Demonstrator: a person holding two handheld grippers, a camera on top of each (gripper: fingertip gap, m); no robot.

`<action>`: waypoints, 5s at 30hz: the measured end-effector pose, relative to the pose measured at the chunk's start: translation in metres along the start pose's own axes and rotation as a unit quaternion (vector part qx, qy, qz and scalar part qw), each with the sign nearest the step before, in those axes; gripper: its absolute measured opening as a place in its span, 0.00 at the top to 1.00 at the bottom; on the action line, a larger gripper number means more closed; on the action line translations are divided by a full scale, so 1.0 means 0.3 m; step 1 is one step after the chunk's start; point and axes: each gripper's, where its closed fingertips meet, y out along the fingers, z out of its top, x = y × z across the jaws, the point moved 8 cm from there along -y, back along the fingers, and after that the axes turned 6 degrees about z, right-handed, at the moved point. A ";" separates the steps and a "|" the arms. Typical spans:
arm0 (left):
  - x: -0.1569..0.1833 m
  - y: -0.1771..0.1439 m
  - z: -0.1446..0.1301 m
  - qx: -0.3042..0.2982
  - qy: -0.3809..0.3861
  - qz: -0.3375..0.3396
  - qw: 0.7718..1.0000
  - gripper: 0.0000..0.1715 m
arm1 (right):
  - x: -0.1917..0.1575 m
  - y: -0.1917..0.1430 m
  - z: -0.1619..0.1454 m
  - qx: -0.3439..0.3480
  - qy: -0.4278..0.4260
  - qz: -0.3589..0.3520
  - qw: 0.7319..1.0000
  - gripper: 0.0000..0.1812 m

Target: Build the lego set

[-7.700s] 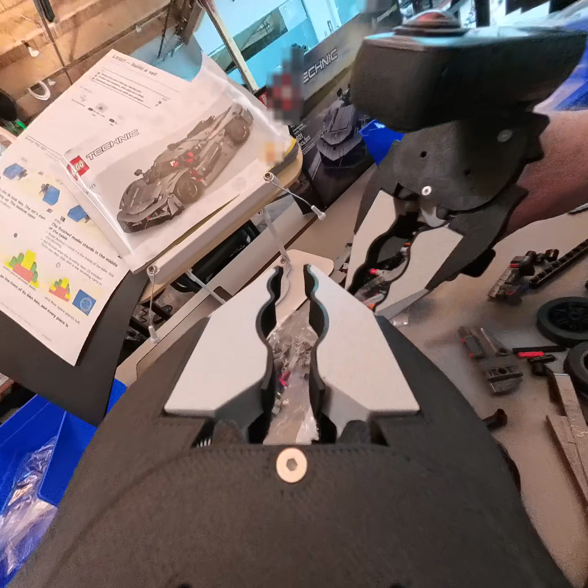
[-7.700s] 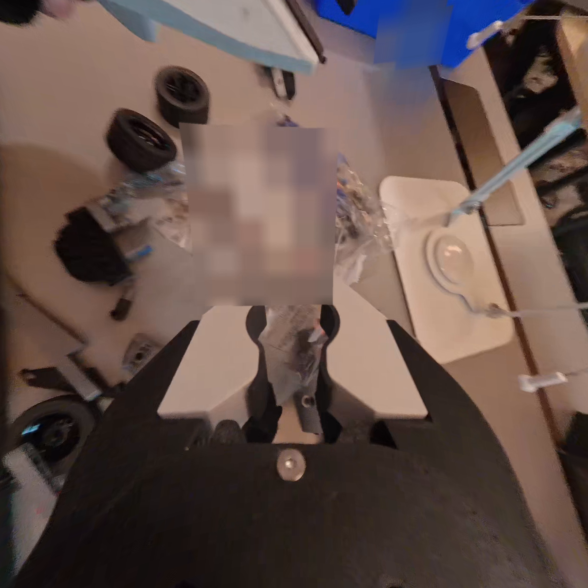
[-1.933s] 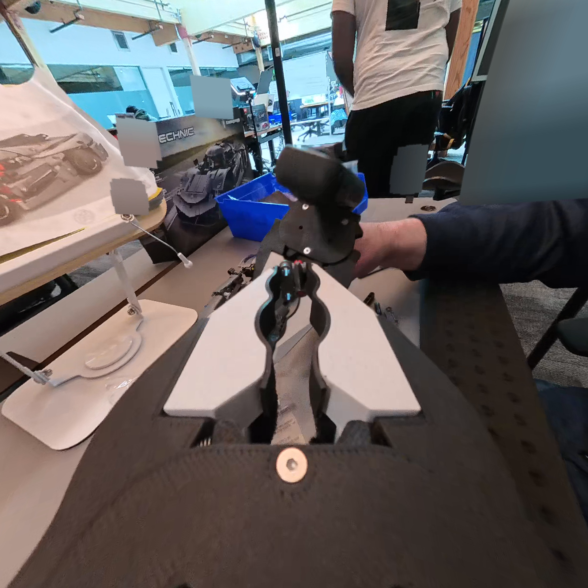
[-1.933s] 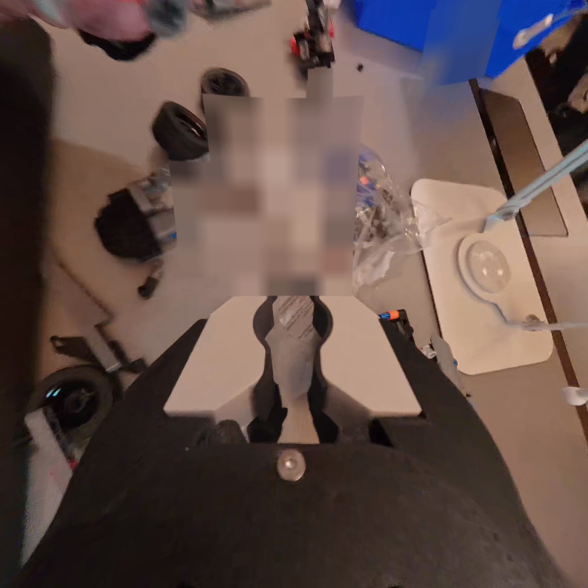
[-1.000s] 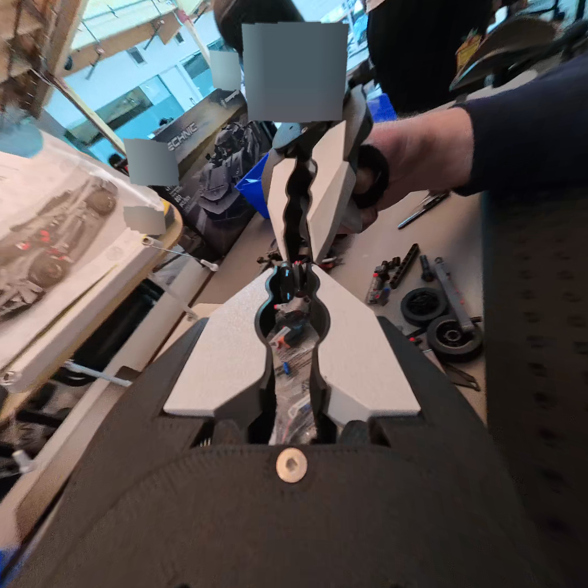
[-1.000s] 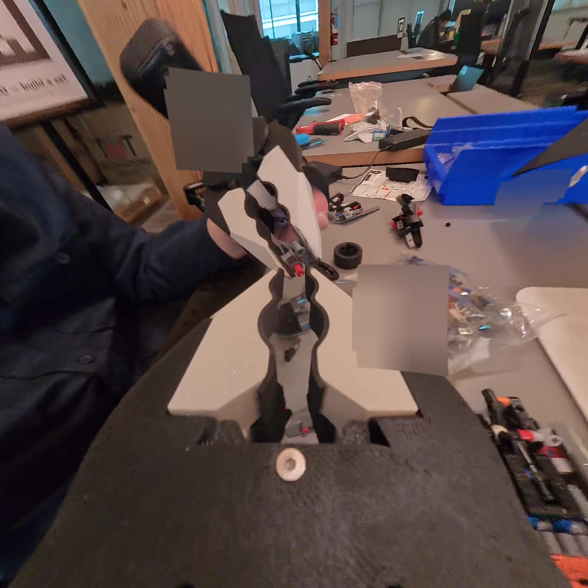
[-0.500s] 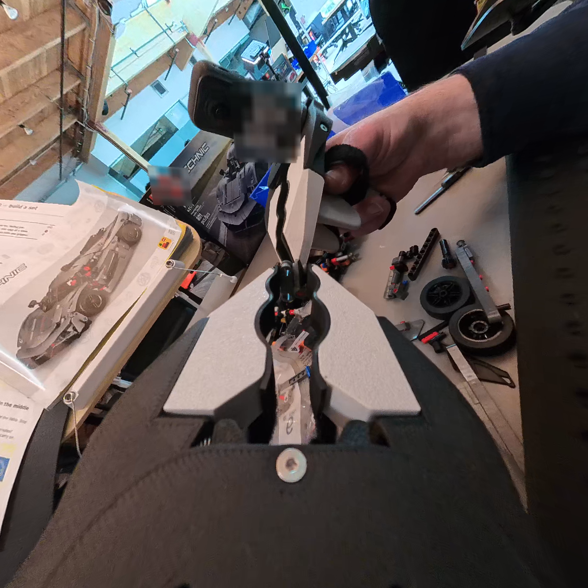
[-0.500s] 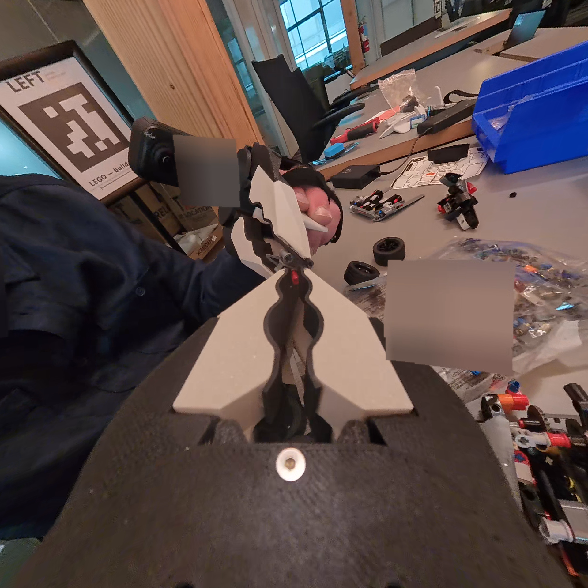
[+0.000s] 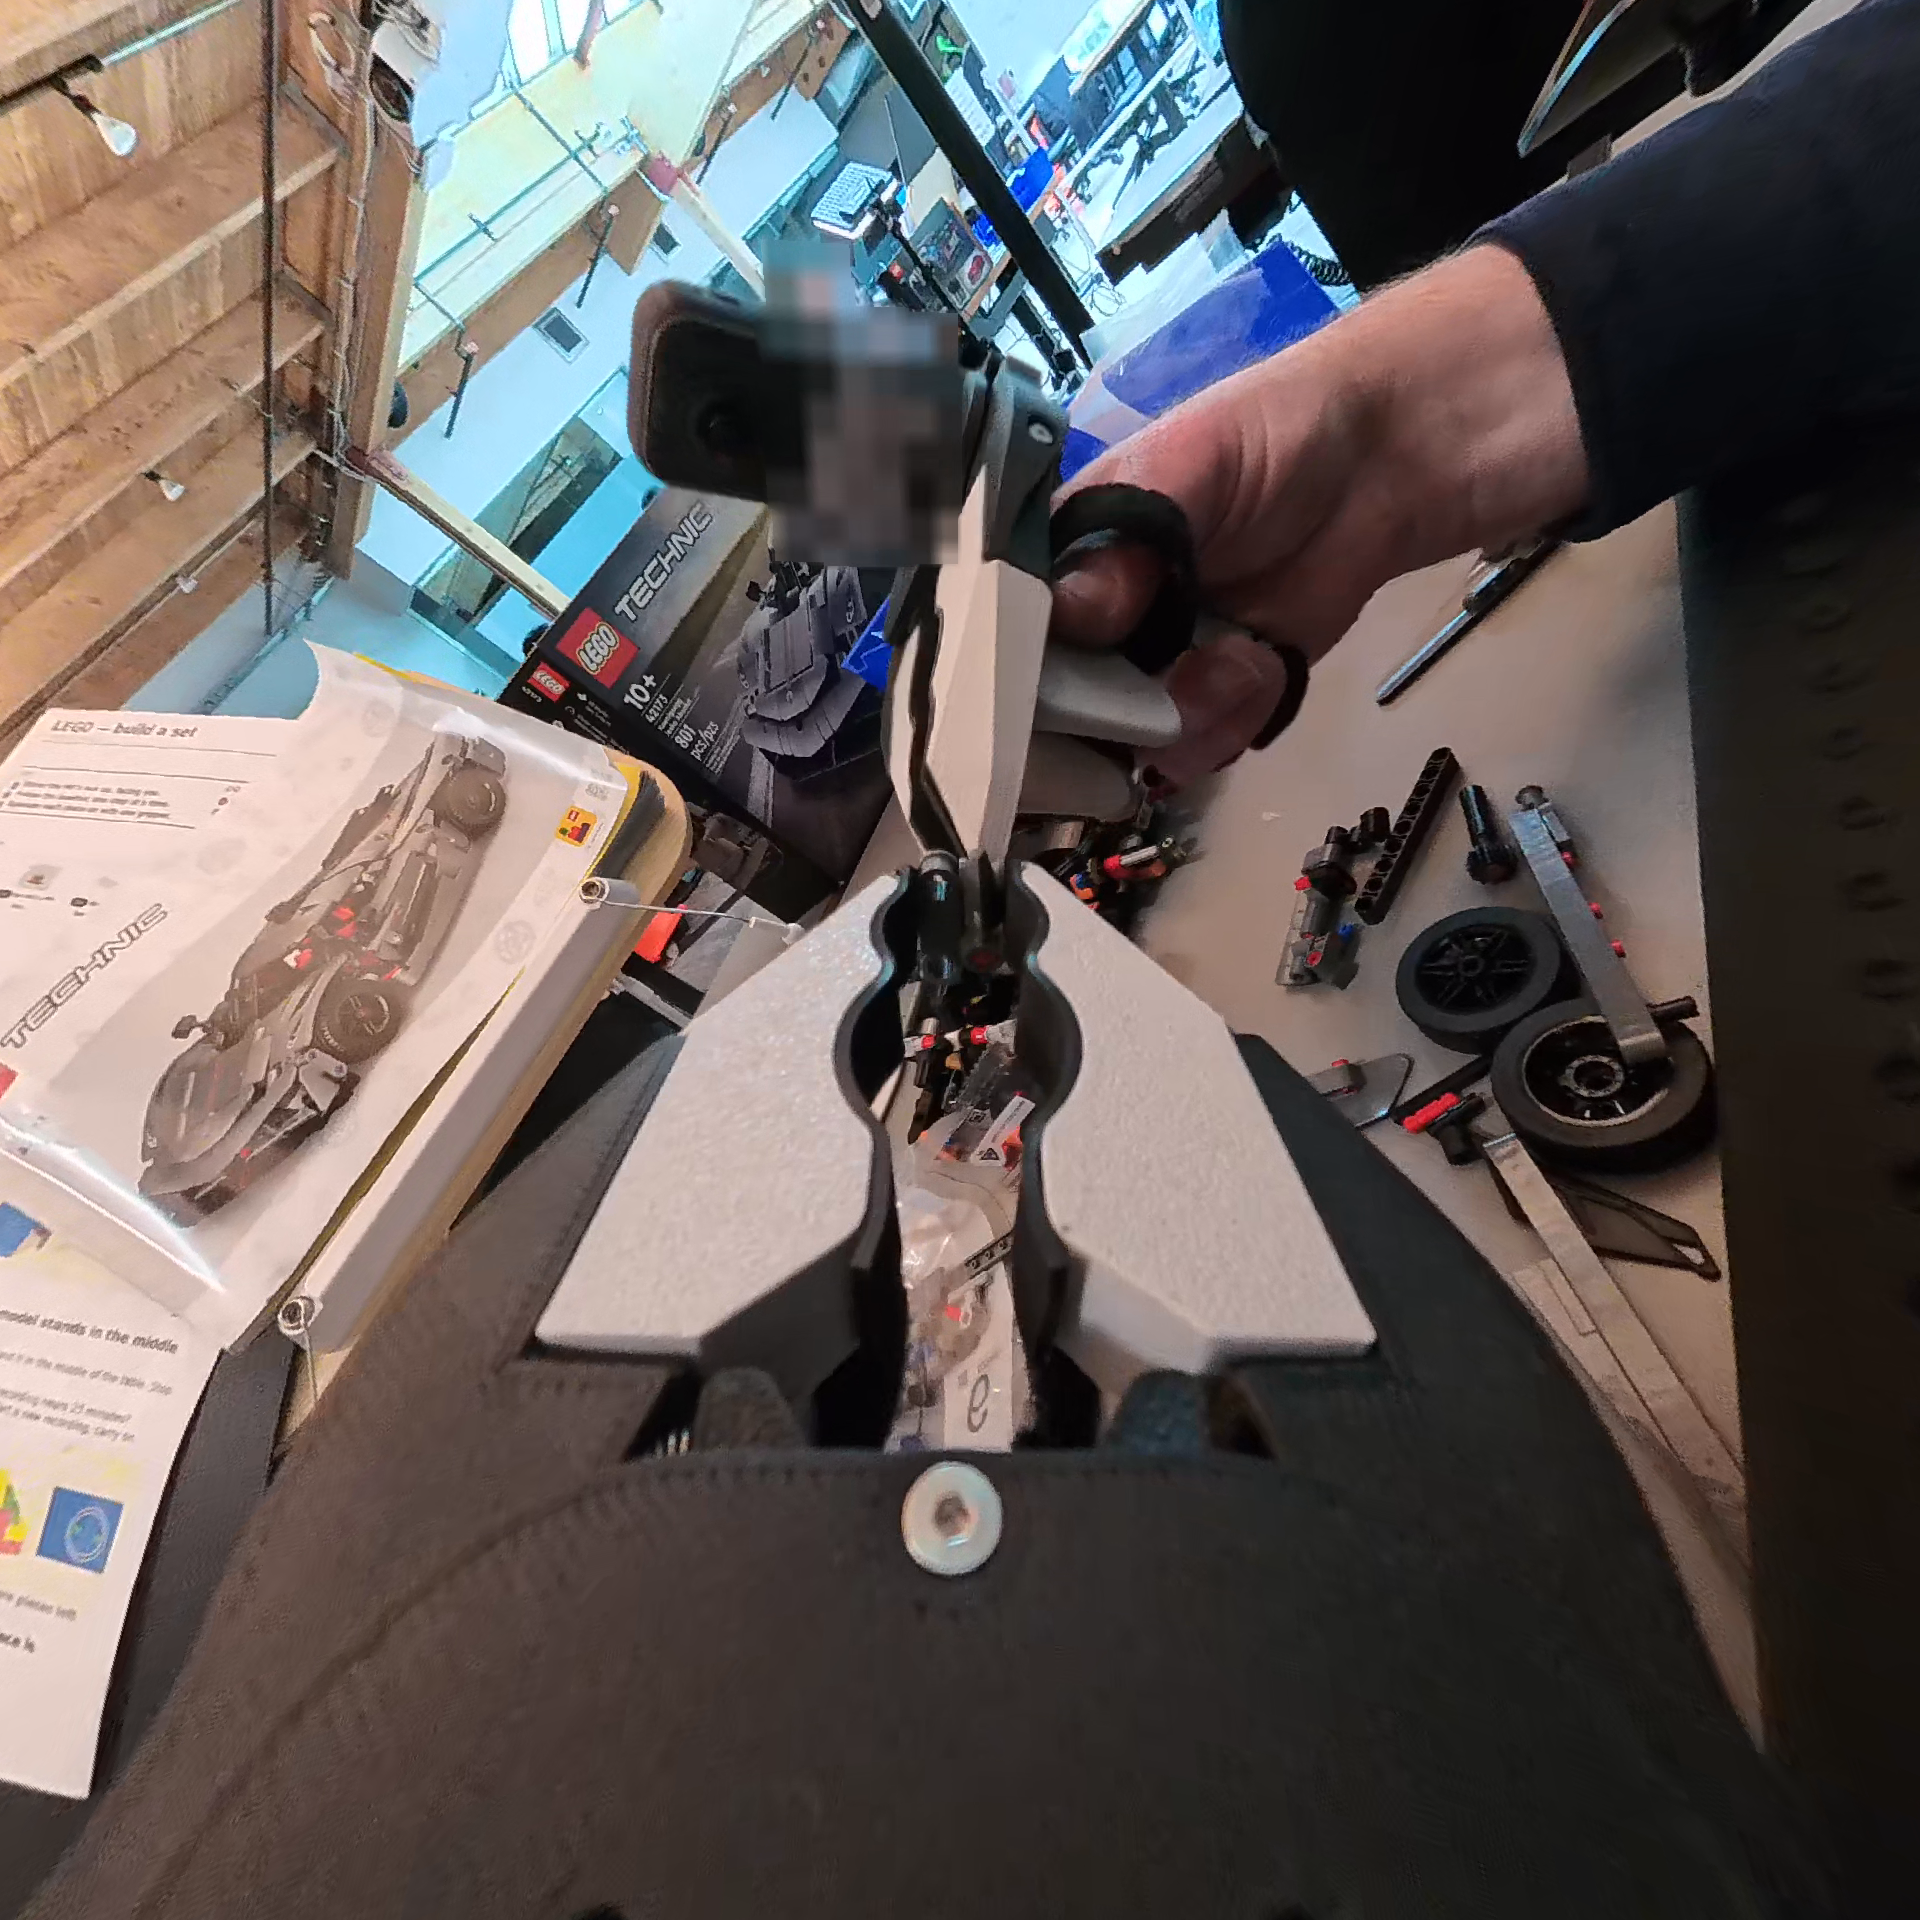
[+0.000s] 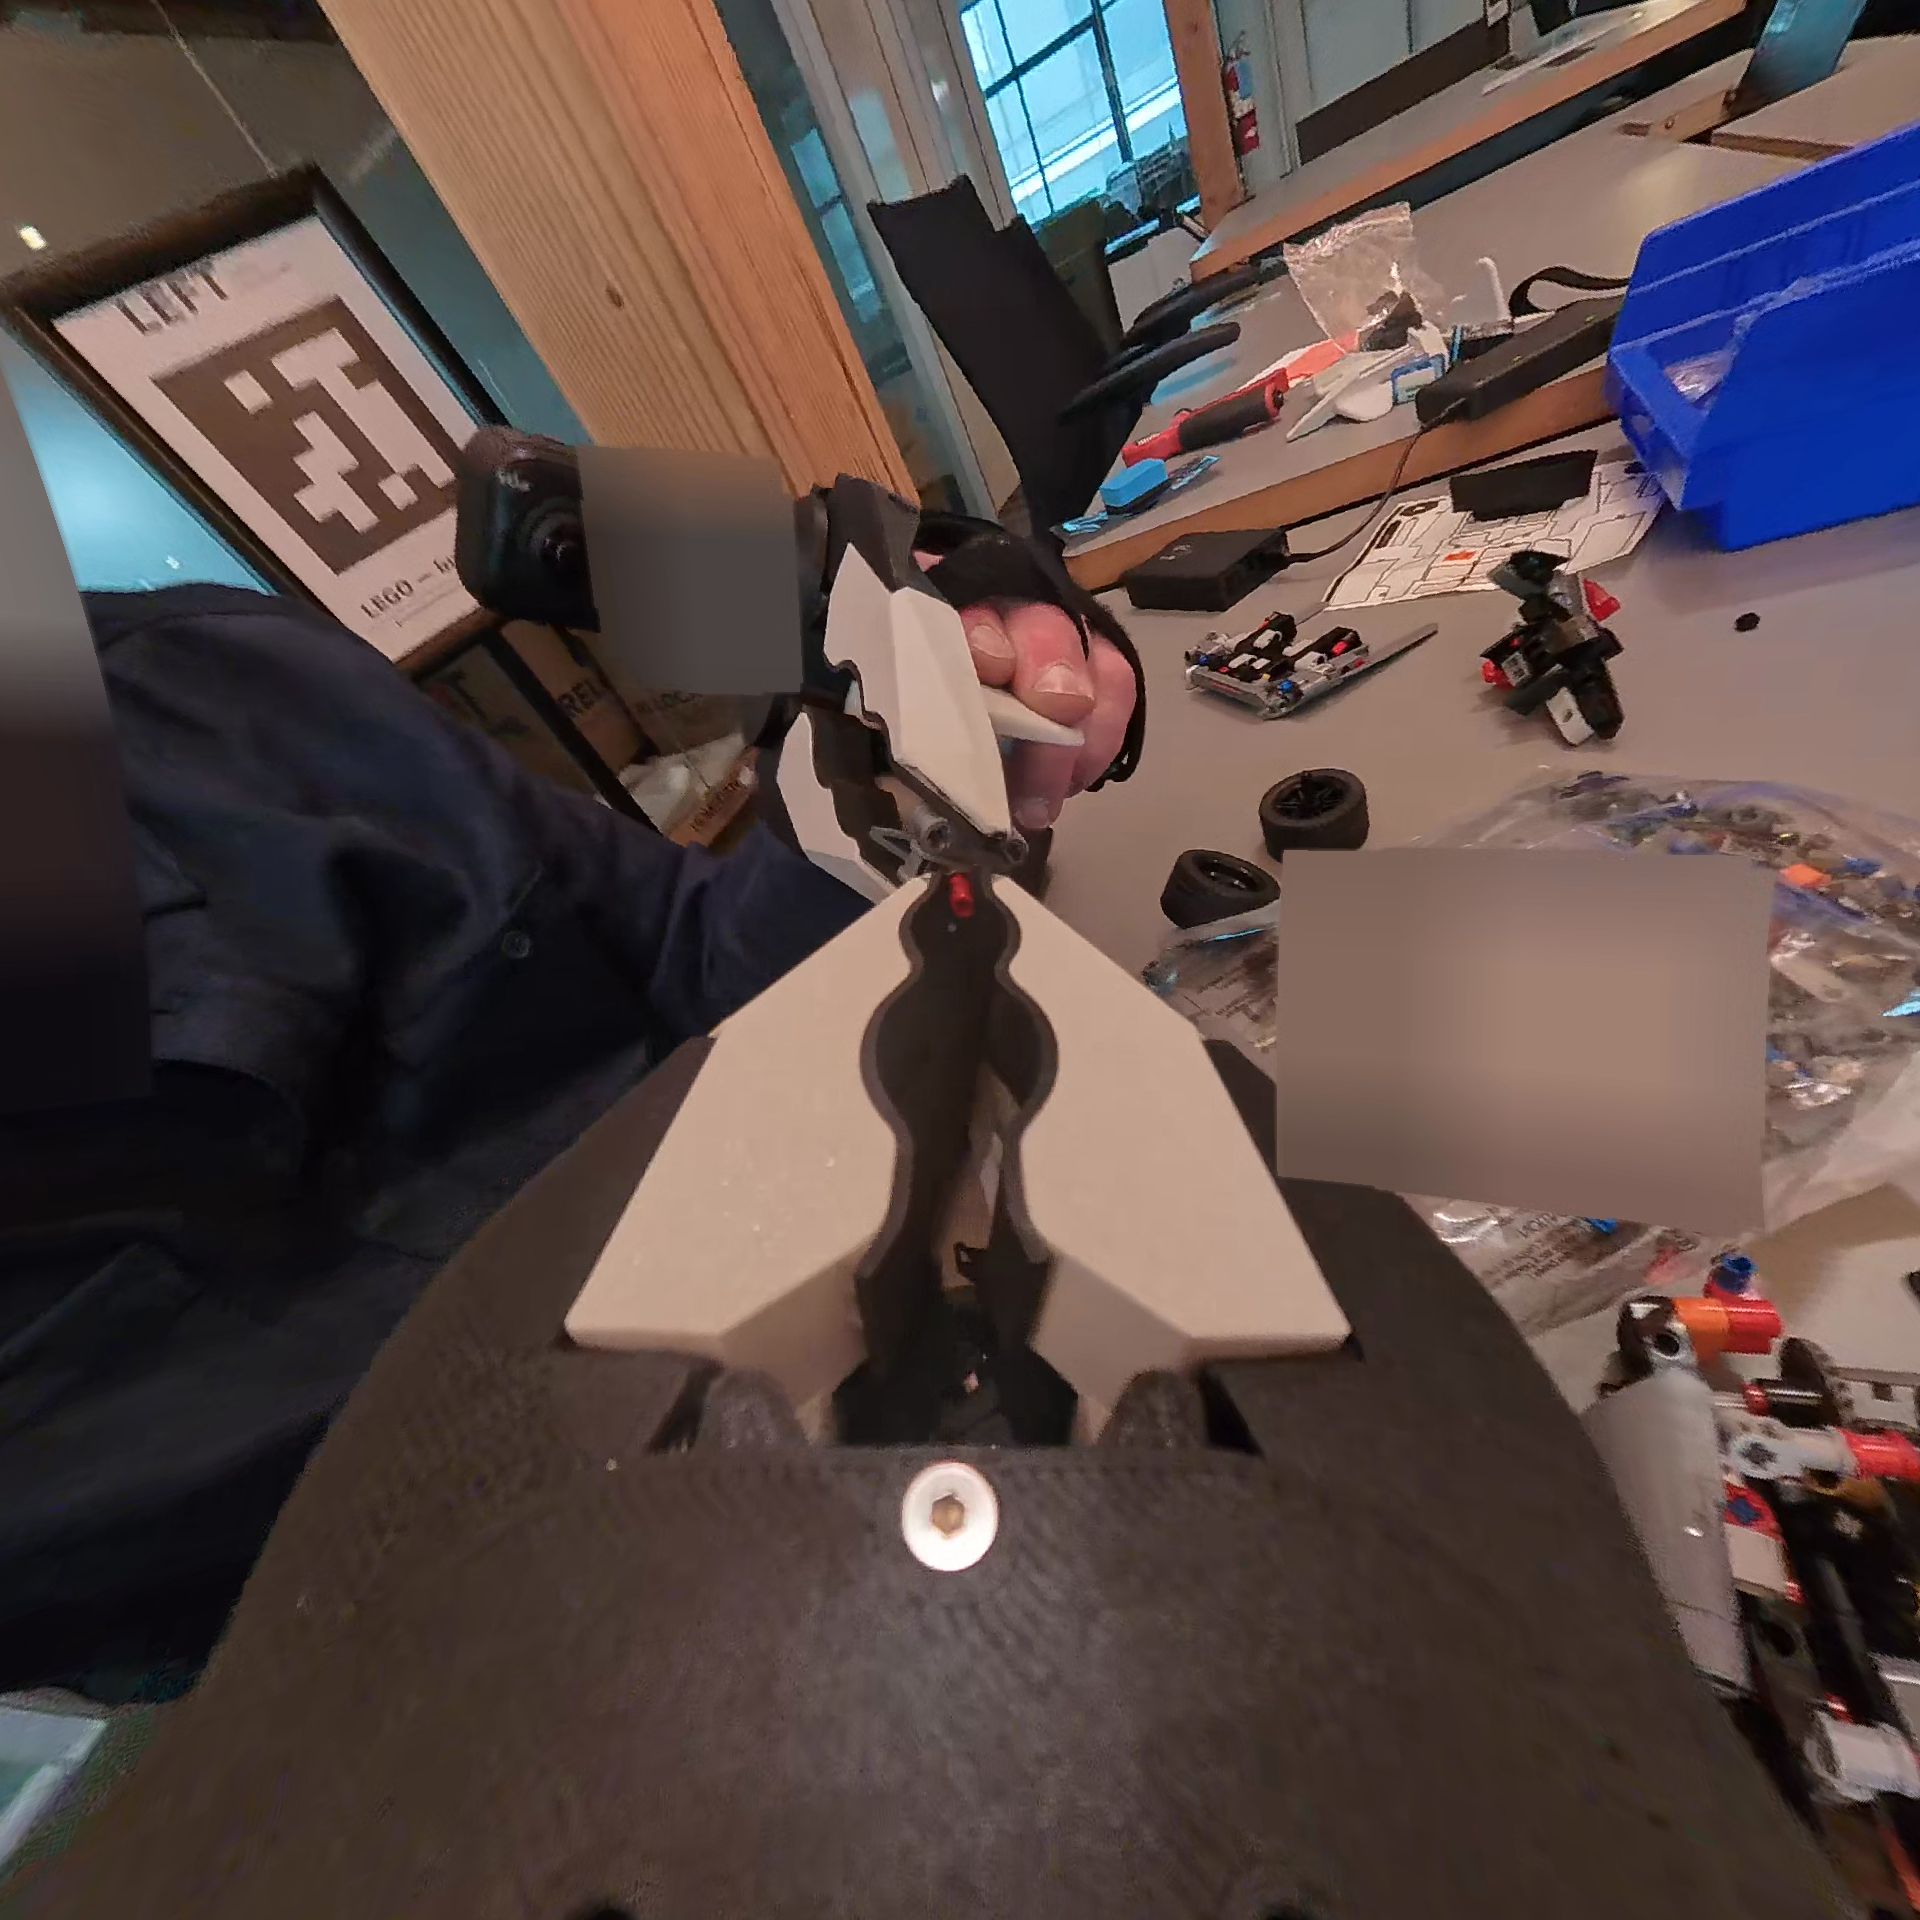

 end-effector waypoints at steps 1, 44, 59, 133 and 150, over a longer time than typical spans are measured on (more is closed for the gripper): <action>0.001 0.000 0.000 -0.005 0.000 -0.002 1.000 0.93 | -0.005 0.001 0.001 -0.010 -0.015 -0.009 1.000 0.99; -0.020 -0.047 0.014 0.026 0.024 0.021 0.999 0.93 | -0.027 0.034 0.029 0.031 -0.007 -0.010 0.999 0.98; -0.028 -0.043 0.015 -0.017 -0.003 0.022 1.000 0.93 | -0.073 0.032 0.044 -0.028 -0.099 -0.118 0.988 0.99; -0.088 -0.103 -0.048 0.013 -0.083 0.025 0.996 0.97 | -0.009 -0.091 -0.009 -0.015 -0.056 -0.133 0.989 0.99; 0.007 0.065 -0.270 -0.321 0.077 0.017 0.944 0.65 | 0.016 -0.094 -0.050 -0.062 -0.046 -0.151 0.985 0.99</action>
